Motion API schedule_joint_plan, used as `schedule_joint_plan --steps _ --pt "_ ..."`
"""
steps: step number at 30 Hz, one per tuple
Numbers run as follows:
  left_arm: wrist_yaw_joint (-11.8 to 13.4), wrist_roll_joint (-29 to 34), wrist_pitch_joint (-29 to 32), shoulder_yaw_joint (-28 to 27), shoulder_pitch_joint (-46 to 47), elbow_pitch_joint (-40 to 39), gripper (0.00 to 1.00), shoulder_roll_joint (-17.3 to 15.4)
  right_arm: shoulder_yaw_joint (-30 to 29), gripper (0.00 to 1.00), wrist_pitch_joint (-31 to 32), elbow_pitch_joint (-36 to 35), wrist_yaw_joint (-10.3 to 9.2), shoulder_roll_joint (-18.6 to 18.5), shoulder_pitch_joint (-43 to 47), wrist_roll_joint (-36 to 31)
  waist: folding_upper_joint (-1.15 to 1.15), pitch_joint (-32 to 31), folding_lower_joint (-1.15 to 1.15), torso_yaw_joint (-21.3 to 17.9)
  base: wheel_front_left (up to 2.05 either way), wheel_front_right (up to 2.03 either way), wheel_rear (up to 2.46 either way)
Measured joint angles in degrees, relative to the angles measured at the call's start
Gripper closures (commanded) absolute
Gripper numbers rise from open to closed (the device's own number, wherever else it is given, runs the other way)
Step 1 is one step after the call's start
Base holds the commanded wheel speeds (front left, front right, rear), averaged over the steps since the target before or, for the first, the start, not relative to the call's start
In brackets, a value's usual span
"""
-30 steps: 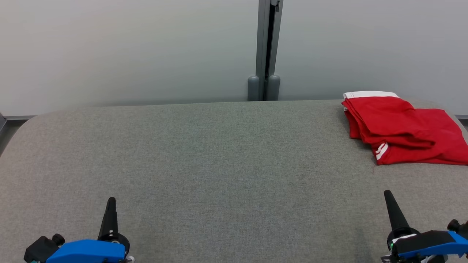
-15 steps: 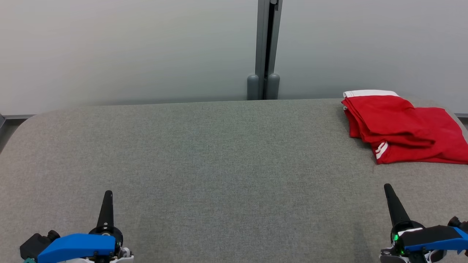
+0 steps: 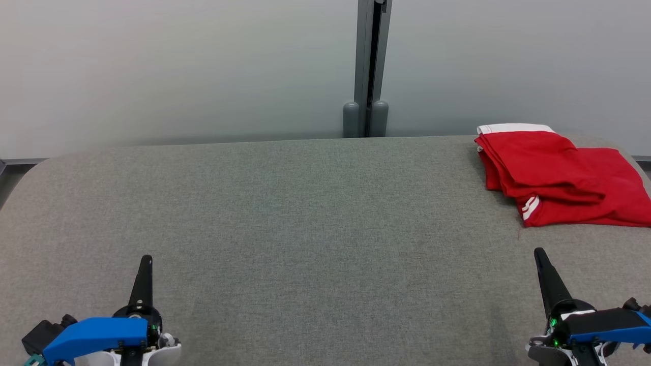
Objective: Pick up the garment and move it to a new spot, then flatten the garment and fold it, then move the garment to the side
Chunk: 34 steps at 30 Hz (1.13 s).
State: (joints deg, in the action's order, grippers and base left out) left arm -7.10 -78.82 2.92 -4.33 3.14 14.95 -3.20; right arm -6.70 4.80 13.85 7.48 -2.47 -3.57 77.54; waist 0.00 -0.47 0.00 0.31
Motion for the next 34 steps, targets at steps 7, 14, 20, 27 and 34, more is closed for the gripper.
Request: schedule_joint_plan --steps 7,14,20,27,34 --pt "-0.01 -2.97 0.76 -0.46 0.57 -0.18 1.0 0.03 0.03 1.0 0.32 0.03 0.0 -0.02 -0.64 3.31 0.0 0.13 0.0 -0.07 0.0 0.0 0.0" --pt "-0.01 -5.71 1.55 -0.83 1.27 -0.32 1.0 0.11 0.08 1.0 0.7 0.03 0.0 -0.05 -0.96 6.38 0.0 0.26 0.0 -0.12 0.0 0.0 0.0" --pt "-0.02 -8.1 2.16 -1.24 1.74 -0.48 1.0 0.19 0.1 1.0 1.0 0.08 0.0 -0.11 -1.47 8.84 0.0 0.37 0.0 -0.18 0.0 0.0 0.0" --pt "-0.02 -10.66 2.89 -1.81 2.12 -0.59 1.0 0.23 0.14 1.0 1.26 0.09 0.0 -0.13 -1.87 11.66 0.0 0.5 0.0 -0.24 0.0 0.0 0.0" --pt "-0.1 -13.06 3.57 -2.2 2.71 -0.74 1.0 0.26 0.16 1.0 1.66 0.11 0.0 -0.18 -2.2 14.35 0.0 0.63 0.0 -0.3 0.0 0.0 0.0"
